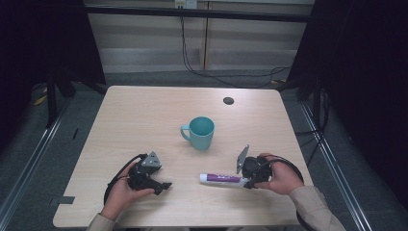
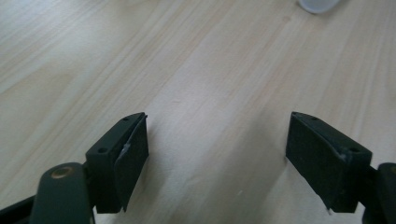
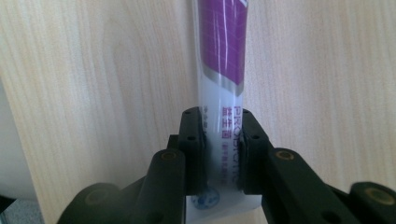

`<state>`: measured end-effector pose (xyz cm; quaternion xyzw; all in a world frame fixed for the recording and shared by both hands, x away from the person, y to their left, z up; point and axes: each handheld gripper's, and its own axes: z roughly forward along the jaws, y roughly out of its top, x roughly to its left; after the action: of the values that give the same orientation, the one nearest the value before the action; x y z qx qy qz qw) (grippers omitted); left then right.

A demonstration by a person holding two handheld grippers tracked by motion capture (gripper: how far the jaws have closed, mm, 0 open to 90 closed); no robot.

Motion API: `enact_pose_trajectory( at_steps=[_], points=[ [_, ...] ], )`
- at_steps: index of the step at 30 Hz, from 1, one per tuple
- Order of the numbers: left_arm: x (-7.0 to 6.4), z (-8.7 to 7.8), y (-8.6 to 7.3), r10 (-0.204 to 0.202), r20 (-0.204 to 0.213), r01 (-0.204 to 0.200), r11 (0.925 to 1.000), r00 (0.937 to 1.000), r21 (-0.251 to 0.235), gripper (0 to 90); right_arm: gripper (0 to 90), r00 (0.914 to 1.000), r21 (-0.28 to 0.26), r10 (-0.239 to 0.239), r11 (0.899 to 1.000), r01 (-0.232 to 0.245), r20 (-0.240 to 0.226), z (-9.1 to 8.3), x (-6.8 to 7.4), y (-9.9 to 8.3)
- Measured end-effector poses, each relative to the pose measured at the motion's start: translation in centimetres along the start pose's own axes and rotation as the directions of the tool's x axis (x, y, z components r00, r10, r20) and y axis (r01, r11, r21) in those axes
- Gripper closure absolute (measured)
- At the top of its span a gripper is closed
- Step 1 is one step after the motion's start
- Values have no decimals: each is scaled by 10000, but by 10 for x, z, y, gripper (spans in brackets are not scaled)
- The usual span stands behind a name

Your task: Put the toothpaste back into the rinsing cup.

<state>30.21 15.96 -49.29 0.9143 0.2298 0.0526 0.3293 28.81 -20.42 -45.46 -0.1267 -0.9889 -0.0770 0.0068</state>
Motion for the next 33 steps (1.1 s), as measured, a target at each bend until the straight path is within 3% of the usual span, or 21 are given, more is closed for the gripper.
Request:
enact_pose_trajectory(
  at_steps=[3, 4, 5, 9, 14, 15, 17, 19, 20, 21, 24, 26, 28, 31, 32, 33],
  points=[
    [-5, -2, 9, 319, 157, -317, 9995, 9994, -87, 209, 756, 9998, 154, -55, 9999, 52, 192, -5, 1, 5],
    [-8, -2, 12, 279, 129, -276, 9995, 9995, -167, 209, 757, 9992, 60, -266, 9996, 264, 297, -6, 0, 7],
    [-9, -4, 19, 784, 271, -789, 9968, 9966, 158, 209, 757, 9996, 52, -156, 9999, 155, 239, -8, 2, 8],
    [-20, -3, 42, 1283, 395, -1289, 9916, 9910, 140, 210, 758, 9983, 256, -420, 9988, 410, 413, -14, 2, 16],
    [-34, -4, 72, 2062, 708, -2080, 9779, 9759, 198, 243, 758, 9952, 339, -818, 9962, 800, 543, -23, 4, 28],
    [-34, -4, 72, 2062, 708, -2080, 9779, 9759, 198, 250, 758, 9952, 339, -818, 9962, 800, 543, -23, 4, 28],
    [-41, -3, 87, 2403, 786, -2433, 9695, 9675, 310, 287, 758, 9938, 387, -913, 9953, 890, 631, -27, 4, 33],
    [-42, -2, 90, 2429, 835, -2461, 9688, 9664, 303, 337, 757, 9923, 352, -1031, 9943, 1009, 683, -29, 5, 37],
    [-46, -2, 97, 2834, 827, -2864, 9577, 9554, 270, 350, 758, 9932, 338, -969, 9949, 949, 648, -30, 6, 39],
    [-46, -2, 97, 2834, 827, -2864, 9577, 9554, 270, 350, 758, 9922, 280, -1039, 9944, 1022, 694, -31, 5, 40],
    [-51, 2, 105, 3179, 1102, -3204, 9473, 9417, 56, 352, 757, 9906, 293, -1211, 9924, 1195, 634, -31, 7, 44],
    [-54, 7, 107, 3255, 1181, -3307, 9434, 9381, 268, 363, 757, 9894, 313, -1318, 9910, 1301, 605, -31, 9, 48],
    [-56, 13, 107, 3459, 1308, -3532, 9348, 9291, 371, 382, 758, 9882, 259, -1403, 9900, 1390, 606, -32, 9, 50],
    [-57, 18, 107, 3559, 1268, -3635, 9306, 9259, 422, 399, 759, 9868, 189, -1501, 9886, 1492, 613, -33, 10, 53],
    [-57, 22, 107, 3470, 1627, -3593, 9318, 9236, 520, 419, 760, 9856, 191, -1579, 9874, 1570, 599, -33, 11, 55],
    [-58, 26, 106, 3396, 1622, -3530, 9336, 9265, 620, 428, 760, 9840, 155, -1672, 9859, 1665, 615, -33, 11, 56]
  ],
)
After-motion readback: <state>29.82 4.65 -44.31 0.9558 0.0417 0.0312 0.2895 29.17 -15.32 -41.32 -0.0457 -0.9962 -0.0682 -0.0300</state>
